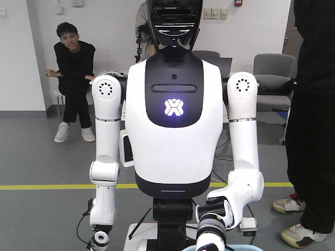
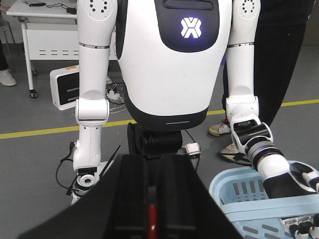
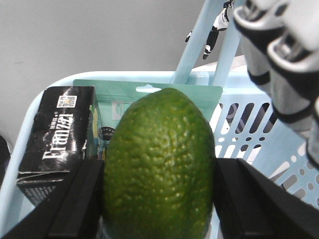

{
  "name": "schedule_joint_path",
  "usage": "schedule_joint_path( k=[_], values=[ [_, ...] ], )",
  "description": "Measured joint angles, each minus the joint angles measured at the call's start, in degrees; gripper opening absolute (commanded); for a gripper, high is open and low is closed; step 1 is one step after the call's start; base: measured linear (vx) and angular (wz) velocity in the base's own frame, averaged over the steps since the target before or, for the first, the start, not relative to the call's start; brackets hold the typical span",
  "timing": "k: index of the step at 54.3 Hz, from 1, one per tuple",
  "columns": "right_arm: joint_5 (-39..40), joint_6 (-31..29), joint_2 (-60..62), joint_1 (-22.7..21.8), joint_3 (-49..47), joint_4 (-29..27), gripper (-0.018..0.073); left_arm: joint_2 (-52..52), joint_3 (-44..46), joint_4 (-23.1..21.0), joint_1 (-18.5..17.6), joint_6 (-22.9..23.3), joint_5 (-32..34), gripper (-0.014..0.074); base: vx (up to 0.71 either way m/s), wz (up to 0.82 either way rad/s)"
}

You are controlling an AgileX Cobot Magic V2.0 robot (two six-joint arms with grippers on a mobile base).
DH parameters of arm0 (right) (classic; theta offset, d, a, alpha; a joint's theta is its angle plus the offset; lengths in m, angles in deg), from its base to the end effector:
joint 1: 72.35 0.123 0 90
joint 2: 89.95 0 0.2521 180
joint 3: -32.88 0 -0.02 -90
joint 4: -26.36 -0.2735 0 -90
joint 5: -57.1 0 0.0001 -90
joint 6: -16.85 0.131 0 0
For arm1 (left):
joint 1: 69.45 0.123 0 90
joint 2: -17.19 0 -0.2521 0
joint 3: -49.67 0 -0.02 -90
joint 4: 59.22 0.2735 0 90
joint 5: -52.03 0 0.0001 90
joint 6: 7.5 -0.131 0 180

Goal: Pick snacks and fruit into basket
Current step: 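Open the right gripper to drop the green fruit into the basket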

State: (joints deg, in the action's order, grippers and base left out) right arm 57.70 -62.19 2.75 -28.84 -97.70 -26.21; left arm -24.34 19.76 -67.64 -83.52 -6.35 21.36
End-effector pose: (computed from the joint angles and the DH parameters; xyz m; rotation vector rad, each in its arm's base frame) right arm 0.2042 0.1924 0.0946 -1.3637 1.9552 0.1316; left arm 0.1839 -0.0562 0.3693 0.1427 1.7844 -0.3488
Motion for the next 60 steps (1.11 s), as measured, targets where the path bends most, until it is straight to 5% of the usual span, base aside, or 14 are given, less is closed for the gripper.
schedule_joint_path(
  k=[22, 60],
  values=[
    [-0.6, 0.5, 0.0, -0.2, -0.2, -7.3, 0.0445, 0.0, 0.0, 0.0, 0.0, 0.0, 0.0, -0.0009, 0.0, 0.0],
    [-2.6, 0.9, 4.0, -0.2, -0.2, -7.9, 0.0573, 0.0, 0.0, 0.0, 0.0, 0.0, 0.9, -0.0009, 0.0, 0.0]
  ],
)
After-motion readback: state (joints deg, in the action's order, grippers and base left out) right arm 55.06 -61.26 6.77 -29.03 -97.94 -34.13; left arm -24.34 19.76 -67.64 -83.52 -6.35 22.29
